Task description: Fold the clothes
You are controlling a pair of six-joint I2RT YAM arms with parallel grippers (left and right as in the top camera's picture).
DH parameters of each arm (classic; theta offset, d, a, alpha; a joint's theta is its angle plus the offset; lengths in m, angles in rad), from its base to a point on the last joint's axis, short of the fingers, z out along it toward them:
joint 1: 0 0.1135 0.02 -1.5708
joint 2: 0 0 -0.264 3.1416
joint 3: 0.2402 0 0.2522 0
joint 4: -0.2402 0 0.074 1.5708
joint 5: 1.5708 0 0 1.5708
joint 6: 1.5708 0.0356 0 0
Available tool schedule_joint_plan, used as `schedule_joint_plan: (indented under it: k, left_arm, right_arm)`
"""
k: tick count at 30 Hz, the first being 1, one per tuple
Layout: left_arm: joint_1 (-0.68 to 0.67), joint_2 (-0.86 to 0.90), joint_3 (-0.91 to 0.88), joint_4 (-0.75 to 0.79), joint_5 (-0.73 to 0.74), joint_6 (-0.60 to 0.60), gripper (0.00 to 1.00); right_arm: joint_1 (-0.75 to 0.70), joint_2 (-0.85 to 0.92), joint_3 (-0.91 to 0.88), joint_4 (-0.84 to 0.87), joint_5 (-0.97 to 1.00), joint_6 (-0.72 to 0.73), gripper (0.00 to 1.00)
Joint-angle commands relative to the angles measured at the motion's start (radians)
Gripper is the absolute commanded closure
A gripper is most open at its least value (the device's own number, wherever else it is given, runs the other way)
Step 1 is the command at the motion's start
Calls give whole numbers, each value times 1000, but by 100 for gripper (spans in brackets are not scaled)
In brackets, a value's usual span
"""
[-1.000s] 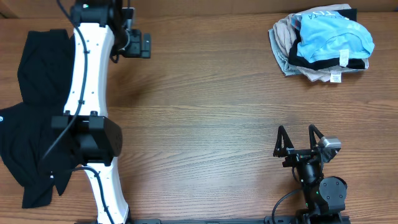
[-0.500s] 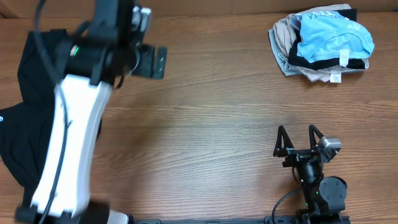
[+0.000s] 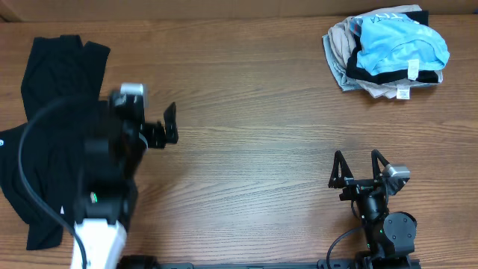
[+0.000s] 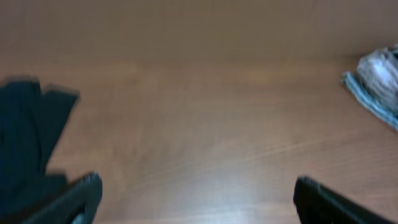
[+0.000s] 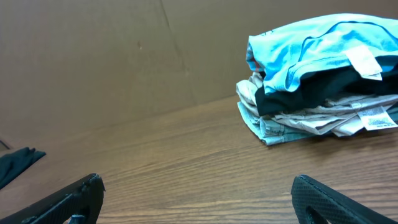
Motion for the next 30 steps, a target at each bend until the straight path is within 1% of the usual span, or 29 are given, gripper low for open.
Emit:
schedule_joint_plan:
  k: [1, 4, 6, 11, 15, 19, 23, 28, 30]
  left_arm:
    - [17, -154, -203, 156, 45, -2, 0]
    - [38, -299, -375, 299, 45, -3, 0]
    - [55, -393, -462, 342, 44, -10, 0]
    - [104, -585, -598, 341, 46, -26, 0]
    - [115, -684, -671, 340, 45, -37, 0]
    - [115, -752, -678, 237, 44, -40, 0]
    - [115, -832, -678, 58, 39, -39, 0]
    - [115, -920, -678, 70, 33, -36, 0]
    - [115, -916, -677, 78, 33, -36, 0]
  right_arm:
    - [5, -10, -11, 6, 6, 0, 0]
    - [5, -10, -11, 7, 6, 0, 0]
    - [5, -10, -11, 7, 6, 0, 0]
    - [5, -10, -11, 7, 6, 0, 0]
    - [5, -10, -11, 6, 6, 0, 0]
    - [5, -10, -11, 7, 6, 0, 0]
    - [5, -10, -11, 6, 6, 0, 0]
    - [5, -10, -11, 6, 6, 0, 0]
    - [5, -10, -11, 6, 6, 0, 0]
